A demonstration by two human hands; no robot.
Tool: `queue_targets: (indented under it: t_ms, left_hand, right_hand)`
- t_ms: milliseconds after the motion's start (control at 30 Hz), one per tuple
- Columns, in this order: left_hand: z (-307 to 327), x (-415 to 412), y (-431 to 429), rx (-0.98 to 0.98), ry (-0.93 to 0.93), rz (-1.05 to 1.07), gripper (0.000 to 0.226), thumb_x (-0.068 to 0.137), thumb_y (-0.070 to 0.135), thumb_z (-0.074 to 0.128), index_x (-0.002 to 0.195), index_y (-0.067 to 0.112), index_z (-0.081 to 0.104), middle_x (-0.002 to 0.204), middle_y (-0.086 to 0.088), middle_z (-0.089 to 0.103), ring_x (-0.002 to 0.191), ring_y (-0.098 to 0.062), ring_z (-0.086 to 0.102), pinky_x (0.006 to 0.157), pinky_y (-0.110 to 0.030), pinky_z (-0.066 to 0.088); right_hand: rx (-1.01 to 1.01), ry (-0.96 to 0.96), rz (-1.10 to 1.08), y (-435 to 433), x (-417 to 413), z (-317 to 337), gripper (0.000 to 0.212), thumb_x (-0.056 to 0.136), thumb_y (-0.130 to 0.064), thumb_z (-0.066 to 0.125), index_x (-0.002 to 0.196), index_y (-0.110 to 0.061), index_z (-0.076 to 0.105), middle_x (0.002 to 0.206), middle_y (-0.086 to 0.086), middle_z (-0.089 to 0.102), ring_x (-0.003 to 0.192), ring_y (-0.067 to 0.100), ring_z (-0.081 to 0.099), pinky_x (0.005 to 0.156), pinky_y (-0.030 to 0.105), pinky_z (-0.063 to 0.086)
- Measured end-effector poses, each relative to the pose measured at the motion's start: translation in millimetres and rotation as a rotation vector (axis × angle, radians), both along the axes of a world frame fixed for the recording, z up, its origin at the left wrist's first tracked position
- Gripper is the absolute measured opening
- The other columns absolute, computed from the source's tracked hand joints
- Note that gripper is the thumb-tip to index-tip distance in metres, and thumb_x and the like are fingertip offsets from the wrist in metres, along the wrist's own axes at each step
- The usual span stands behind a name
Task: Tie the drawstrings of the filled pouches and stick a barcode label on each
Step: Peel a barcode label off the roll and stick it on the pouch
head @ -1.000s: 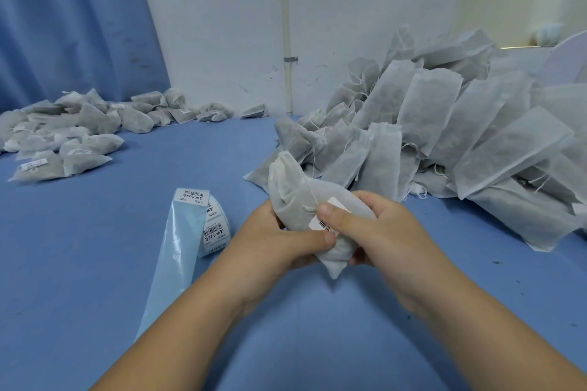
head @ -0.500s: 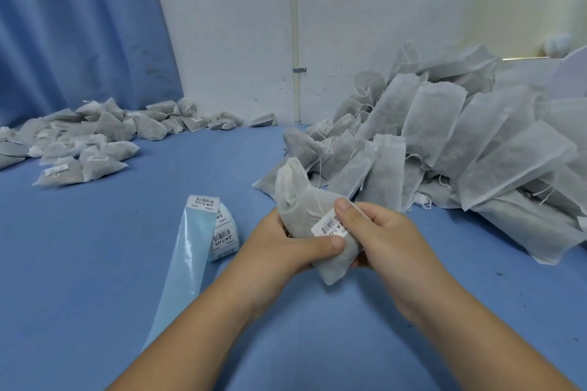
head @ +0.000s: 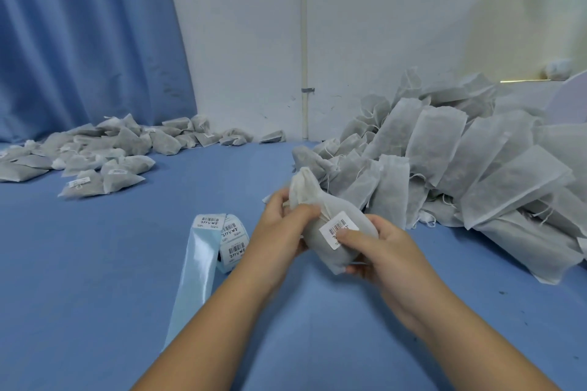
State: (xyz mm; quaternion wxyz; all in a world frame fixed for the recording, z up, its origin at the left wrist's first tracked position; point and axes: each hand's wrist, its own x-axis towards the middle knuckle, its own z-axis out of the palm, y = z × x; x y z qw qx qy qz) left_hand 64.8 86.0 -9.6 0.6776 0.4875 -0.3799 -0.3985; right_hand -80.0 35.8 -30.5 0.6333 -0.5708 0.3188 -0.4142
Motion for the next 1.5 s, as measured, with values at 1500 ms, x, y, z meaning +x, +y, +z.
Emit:
queue_targets:
  t_ms: [1500]
  left_hand:
    - [51.6,308.2,6.6,0.146,0.416,0.415,0.007,0.098,0.011,0.05,0.097,0.008,0.057,0.083,-0.007,0.067,0.071,-0.021,0.066,0.068,-0.031,0.053]
  right_hand:
    - [0.073,0.009,0.007,-51.0,226.2,62.4,0.007,0.09,-0.005,0.06,0.083,-0.004,0.06,0.065,0.007,0.058,0.043,0.012,0.057,0.044,0.021,0.048]
